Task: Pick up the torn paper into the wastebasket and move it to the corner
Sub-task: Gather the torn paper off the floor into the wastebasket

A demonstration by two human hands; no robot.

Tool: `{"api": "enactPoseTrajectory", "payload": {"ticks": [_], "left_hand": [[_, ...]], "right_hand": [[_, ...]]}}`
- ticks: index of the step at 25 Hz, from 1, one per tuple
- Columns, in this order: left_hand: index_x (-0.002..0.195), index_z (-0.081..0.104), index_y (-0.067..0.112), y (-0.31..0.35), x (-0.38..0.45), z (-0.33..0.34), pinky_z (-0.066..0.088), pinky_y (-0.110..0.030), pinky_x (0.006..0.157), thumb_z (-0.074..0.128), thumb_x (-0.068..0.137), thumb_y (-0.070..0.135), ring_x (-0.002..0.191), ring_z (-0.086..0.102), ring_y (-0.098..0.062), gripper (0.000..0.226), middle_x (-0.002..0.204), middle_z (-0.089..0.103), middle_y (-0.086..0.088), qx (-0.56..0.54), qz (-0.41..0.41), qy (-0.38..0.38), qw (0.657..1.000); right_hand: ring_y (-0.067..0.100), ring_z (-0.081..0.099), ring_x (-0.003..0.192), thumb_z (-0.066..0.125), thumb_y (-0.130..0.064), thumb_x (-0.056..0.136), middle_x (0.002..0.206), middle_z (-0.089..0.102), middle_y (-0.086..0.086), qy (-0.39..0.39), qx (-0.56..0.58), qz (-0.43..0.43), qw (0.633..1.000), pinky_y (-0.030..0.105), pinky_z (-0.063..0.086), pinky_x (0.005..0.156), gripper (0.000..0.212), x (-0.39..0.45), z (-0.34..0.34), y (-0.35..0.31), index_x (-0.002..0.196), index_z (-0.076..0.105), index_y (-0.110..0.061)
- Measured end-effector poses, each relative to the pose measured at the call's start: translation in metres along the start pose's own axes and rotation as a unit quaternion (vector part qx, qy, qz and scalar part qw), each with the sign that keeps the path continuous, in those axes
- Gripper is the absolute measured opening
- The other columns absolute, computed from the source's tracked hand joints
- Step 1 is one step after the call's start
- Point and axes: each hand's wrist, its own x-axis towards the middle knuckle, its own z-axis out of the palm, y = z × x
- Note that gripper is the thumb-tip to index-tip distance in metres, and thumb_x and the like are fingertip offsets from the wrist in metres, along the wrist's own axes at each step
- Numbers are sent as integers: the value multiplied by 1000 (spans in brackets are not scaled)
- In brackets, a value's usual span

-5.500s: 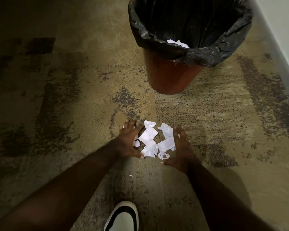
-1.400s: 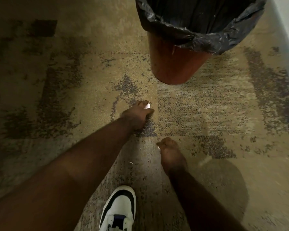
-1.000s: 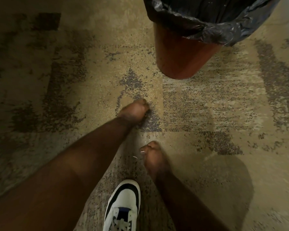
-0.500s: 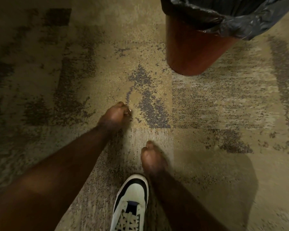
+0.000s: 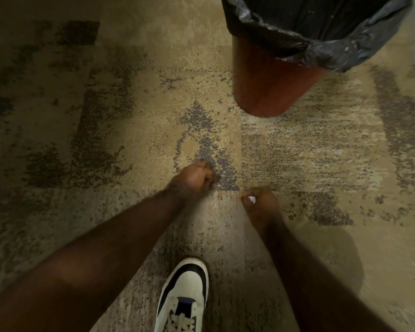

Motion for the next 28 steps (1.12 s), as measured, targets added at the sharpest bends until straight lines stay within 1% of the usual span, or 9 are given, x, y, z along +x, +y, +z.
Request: {"api": "enactPoseTrajectory", "payload": {"ticks": [3, 6, 9, 11, 14, 17, 21, 24, 28], "left_hand": [[108, 69, 18, 17, -3, 11, 50, -38, 96, 49, 93, 32, 107, 57, -18, 29, 126, 56, -6, 11, 2, -89, 996], [120, 59, 4, 20, -19, 25, 44, -39, 99, 45, 97, 21, 121, 53, -34, 32, 138, 50, -18, -42, -57, -127, 989], [121, 55, 28, 21, -30, 31, 49, -31, 70, 46, 96, 39, 91, 66, -22, 29, 113, 65, -5, -15, -42, -82, 996], [116, 53, 34, 20, -29, 33, 44, -27, 64, 43, 94, 47, 82, 62, -11, 27, 107, 65, 3, 7, -38, -67, 997], [128, 49, 33, 19, -28, 32, 43, -26, 72, 41, 94, 52, 100, 61, -16, 40, 123, 62, 2, 61, -5, -81, 995], [132, 44, 36, 20, -27, 28, 50, -31, 82, 35, 95, 56, 103, 61, -15, 44, 127, 59, 6, 110, 49, -81, 989], [136, 43, 34, 14, -24, 25, 53, -34, 87, 38, 94, 56, 105, 61, -12, 48, 124, 58, 11, 131, 62, -76, 987], [127, 57, 13, 20, -10, 4, 47, -38, 100, 46, 98, 28, 113, 59, -21, 34, 133, 56, -7, 127, 45, -64, 989], [95, 68, 14, 64, 7, -75, 51, -20, 73, 59, 92, 20, 81, 54, -10, 11, 104, 57, -3, 45, 38, 152, 987]], "right_hand": [[14, 60, 63, 67, -17, 94, 69, 63, 0, 9, 7, -25, 1000, 14, 40, 58, 18, 15, -34, -9, 79, 74, -15], [26, 68, 63, 67, -16, 94, 68, 71, 10, 11, -9, -46, 999, 28, 52, 66, 26, 17, -50, -10, 69, 72, -12], [19, 68, 54, 67, -14, 93, 70, 75, 11, 14, -21, -49, 998, 28, 53, 62, 36, 15, -52, -1, 58, 66, -17], [8, 60, 43, 67, -16, 94, 68, 75, 9, 10, -35, -42, 998, 22, 47, 55, 36, 15, -55, 6, 57, 67, -15], [17, 68, 49, 66, -16, 95, 76, 77, 12, 5, -37, -41, 998, 28, 55, 56, 32, 14, -62, 12, 66, 72, -4], [-2, 57, 37, 66, -17, 96, 76, 76, 8, 4, -27, -31, 999, 8, 45, 47, 30, 13, -72, 9, 72, 73, 0], [-2, 53, 52, 66, -19, 95, 68, 58, -9, 4, -44, -87, 995, 20, 48, 68, 25, 12, -88, -18, 73, 72, -8], [-3, 47, 73, 66, -24, 95, 86, 51, -9, 0, -61, -159, 985, 10, 35, 64, 12, 10, -104, -54, 87, 74, -19], [-3, 51, 78, 68, -26, 94, 87, 52, -16, 21, -12, -217, 976, 12, 37, 64, 8, 3, -134, -105, 91, 73, -20]]}}
